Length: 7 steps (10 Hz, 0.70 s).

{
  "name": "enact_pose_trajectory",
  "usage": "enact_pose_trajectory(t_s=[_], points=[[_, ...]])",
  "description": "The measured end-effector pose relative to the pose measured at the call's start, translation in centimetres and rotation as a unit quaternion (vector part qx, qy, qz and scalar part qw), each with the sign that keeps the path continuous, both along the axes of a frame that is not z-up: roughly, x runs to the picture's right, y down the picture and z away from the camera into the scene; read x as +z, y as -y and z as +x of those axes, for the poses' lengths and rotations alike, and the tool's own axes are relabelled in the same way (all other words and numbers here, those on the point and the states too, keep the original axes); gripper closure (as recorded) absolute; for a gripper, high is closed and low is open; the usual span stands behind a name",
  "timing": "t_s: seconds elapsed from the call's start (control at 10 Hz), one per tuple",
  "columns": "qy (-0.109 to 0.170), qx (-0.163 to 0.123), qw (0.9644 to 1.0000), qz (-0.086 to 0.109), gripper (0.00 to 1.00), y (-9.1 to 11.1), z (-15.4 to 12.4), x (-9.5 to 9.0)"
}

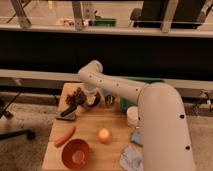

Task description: Place brush in table surface

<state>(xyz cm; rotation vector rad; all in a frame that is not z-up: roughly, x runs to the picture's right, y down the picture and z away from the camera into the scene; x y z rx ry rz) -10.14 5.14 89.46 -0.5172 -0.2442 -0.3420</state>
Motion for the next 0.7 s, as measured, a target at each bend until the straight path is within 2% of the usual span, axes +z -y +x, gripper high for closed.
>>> enact_pose_trajectory(t_s=[0.5,0.7], points=[[-0.006,-0.021,0.9998,-0.004,0.41,-1.4,0.0,0.3],[-0.007,-0.025,0.9997,-0.005,0.46,-1.7,-0.2,0.5]])
